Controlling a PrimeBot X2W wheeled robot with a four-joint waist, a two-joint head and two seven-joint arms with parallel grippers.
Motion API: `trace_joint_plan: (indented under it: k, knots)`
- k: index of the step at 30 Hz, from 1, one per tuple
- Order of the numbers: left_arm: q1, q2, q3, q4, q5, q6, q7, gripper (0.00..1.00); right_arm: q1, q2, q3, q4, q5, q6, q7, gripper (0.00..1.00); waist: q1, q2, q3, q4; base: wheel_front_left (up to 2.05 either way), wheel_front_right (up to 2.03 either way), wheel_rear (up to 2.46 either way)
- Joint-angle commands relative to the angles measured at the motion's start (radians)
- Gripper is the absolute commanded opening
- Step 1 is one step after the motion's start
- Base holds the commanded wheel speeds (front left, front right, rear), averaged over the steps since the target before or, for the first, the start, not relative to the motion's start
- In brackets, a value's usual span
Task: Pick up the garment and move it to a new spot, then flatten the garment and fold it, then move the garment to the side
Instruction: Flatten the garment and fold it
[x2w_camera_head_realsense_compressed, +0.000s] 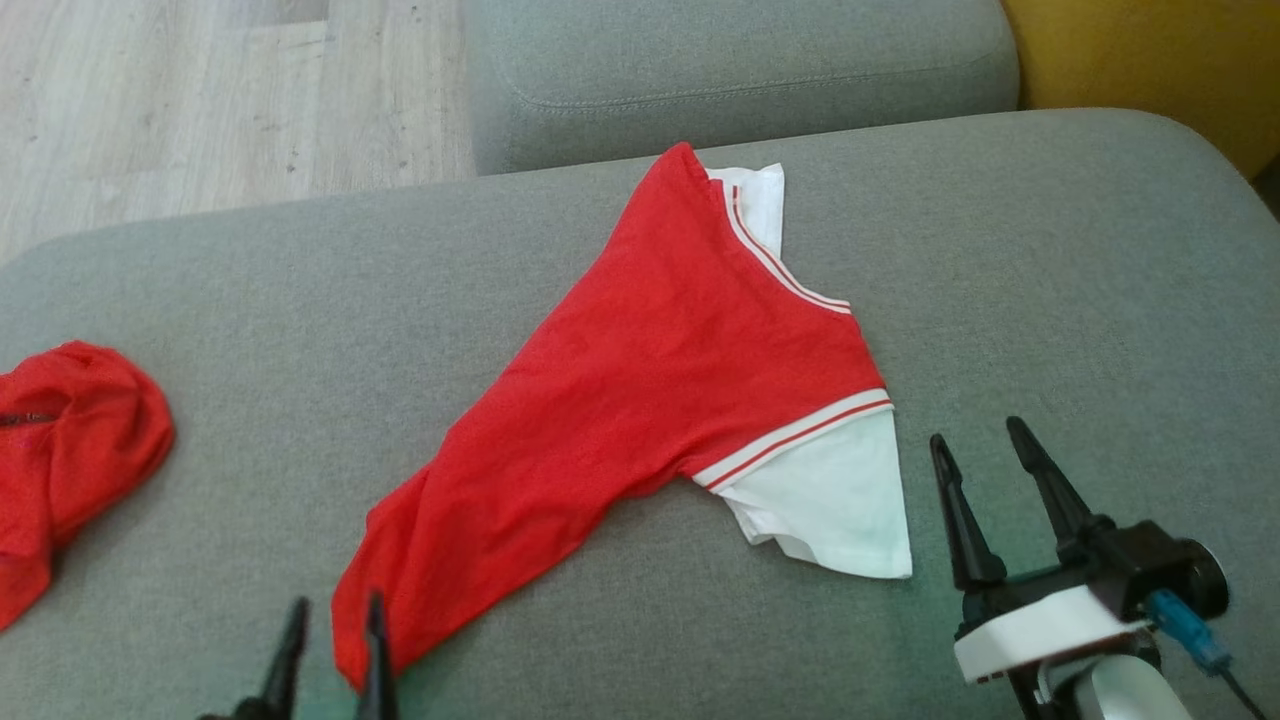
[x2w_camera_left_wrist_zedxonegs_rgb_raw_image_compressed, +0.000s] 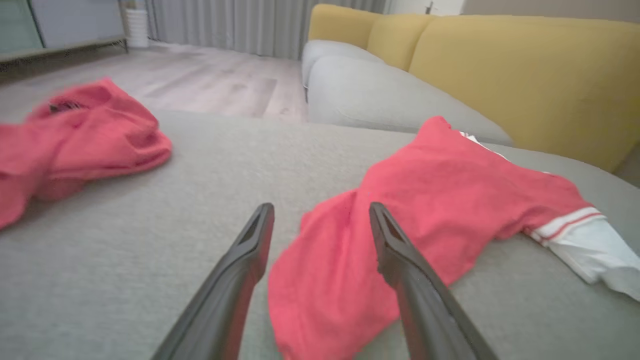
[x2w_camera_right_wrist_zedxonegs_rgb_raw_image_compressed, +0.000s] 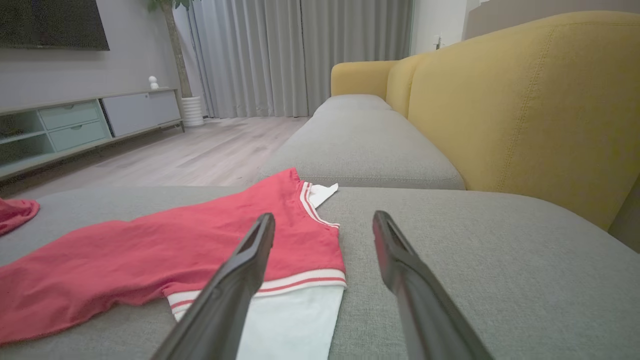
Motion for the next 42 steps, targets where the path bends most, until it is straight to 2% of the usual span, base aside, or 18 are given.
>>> trace_joint_plan:
  k: [1,4,7,17,32,37,40,42]
  knots:
    - [-0.058,-0.012,0.049,0.014,0.011,-0.067,-0.008,1.00,-0.018,-0.023,0.023,-0.019,-0.016,-0.001,-0.002,1.00,0.0000,-0.0001,-0.001,0.000,0.00,0.00,0.00]
    - [-0.100,-0.035,0.074,0.078,0.033,-0.150,-0.008,1.00,-0.022,-0.025,0.027,-0.003,-0.031,-0.001,-0.002,1.00,0.0000,-0.0001,-0.001,-0.001,0.00,0.00,0.00]
    - [-0.133,-0.052,0.114,0.118,0.072,-0.185,-0.008,1.00,-0.022,-0.024,0.029,0.005,-0.051,-0.001,-0.002,1.00,0.0000,-0.0001,-0.003,-0.004,0.00,0.00,0.00]
    - [-0.163,-0.101,0.224,0.154,0.185,-0.209,-0.008,1.00,0.001,-0.006,0.021,0.046,-0.069,-0.001,-0.002,1.00,0.0000,-0.0001,-0.013,0.004,0.00,0.00,0.00]
    - [-0.167,-0.130,0.271,0.178,0.251,-0.243,-0.008,1.00,-0.002,0.007,0.014,0.064,-0.045,-0.001,-0.002,1.00,0.0000,-0.0001,-0.019,-0.003,0.00,0.00,0.00]
    - [-0.129,-0.115,0.246,0.200,0.283,-0.246,-0.001,1.00,-0.014,0.012,0.030,0.078,-0.003,-0.001,-0.002,1.00,0.0000,-0.0001,-0.027,-0.013,0.00,0.00,0.00]
    - [-0.096,-0.084,0.219,0.179,0.288,-0.249,0.060,1.00,-0.033,-0.002,0.066,0.121,0.027,-0.001,0.017,1.00,0.0000,-0.0001,-0.029,-0.015,0.00,0.00,0.00]
    - [-0.067,-0.054,0.193,0.154,0.291,-0.251,0.129,1.00,-0.052,-0.019,0.104,0.146,0.041,-0.001,0.084,1.00,0.0000,-0.0001,-0.028,-0.015,0.00,0.00,0.00]
